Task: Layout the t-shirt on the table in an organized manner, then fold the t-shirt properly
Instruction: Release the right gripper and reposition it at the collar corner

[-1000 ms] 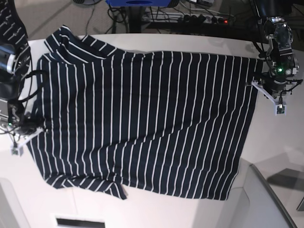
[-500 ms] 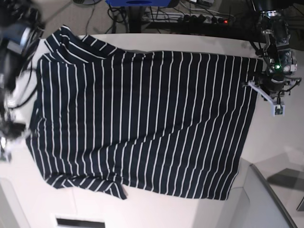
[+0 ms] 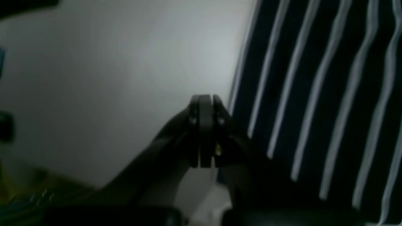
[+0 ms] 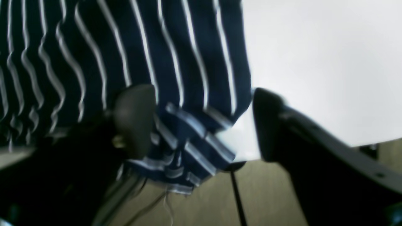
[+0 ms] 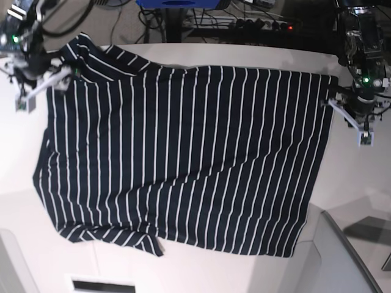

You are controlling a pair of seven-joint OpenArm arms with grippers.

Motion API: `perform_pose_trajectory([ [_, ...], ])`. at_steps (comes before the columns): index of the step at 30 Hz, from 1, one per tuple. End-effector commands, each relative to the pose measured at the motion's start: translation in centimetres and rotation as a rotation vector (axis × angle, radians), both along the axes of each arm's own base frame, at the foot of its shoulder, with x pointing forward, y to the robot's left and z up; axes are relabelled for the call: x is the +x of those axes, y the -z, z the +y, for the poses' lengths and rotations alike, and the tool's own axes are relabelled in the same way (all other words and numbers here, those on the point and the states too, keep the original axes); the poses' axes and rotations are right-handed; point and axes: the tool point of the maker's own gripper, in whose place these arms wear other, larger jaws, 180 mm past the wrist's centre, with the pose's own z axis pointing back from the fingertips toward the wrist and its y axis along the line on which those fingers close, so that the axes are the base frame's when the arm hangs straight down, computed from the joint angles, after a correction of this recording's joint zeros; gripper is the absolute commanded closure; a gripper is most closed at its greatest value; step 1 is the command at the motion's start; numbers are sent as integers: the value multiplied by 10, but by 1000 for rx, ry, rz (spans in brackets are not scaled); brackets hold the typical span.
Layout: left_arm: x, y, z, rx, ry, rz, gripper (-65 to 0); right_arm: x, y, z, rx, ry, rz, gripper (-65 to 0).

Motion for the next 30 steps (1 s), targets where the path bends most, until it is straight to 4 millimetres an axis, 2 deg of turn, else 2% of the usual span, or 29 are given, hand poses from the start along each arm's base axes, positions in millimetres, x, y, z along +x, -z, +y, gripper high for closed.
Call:
perform_pose_trajectory([
  [1, 3, -12, 12, 45, -3, -19, 0, -3, -3, 0, 4, 2, -16, -477],
  [3, 5, -15, 12, 46, -2, -26, 0, -12, 1, -1, 0, 6, -11, -462],
  [8, 6, -14, 12, 45, -4, -27, 0, -32, 27, -2, 29, 17, 61, -431],
  [12, 6, -14, 12, 45, -4, -27, 0, -38, 43, -1, 55, 34, 73, -431],
  [21, 3, -12, 13, 53, -3, -15, 0, -59, 64, -9, 62, 46, 118, -431],
  [24, 3, -12, 13, 53, -3, -15, 0, -67, 64, -10, 57, 43, 131, -425],
  [25, 3, -12, 13, 52, -4, -15, 0, -69, 64, -10, 57, 43, 136, -402],
  [27, 2, -10, 12, 48, -4, -13, 0, -71, 65, -10, 57, 43, 142, -303],
  [30, 2, -10, 11, 42, -5, -14, 0, -77, 64, -10, 55, 40, 151, -39],
])
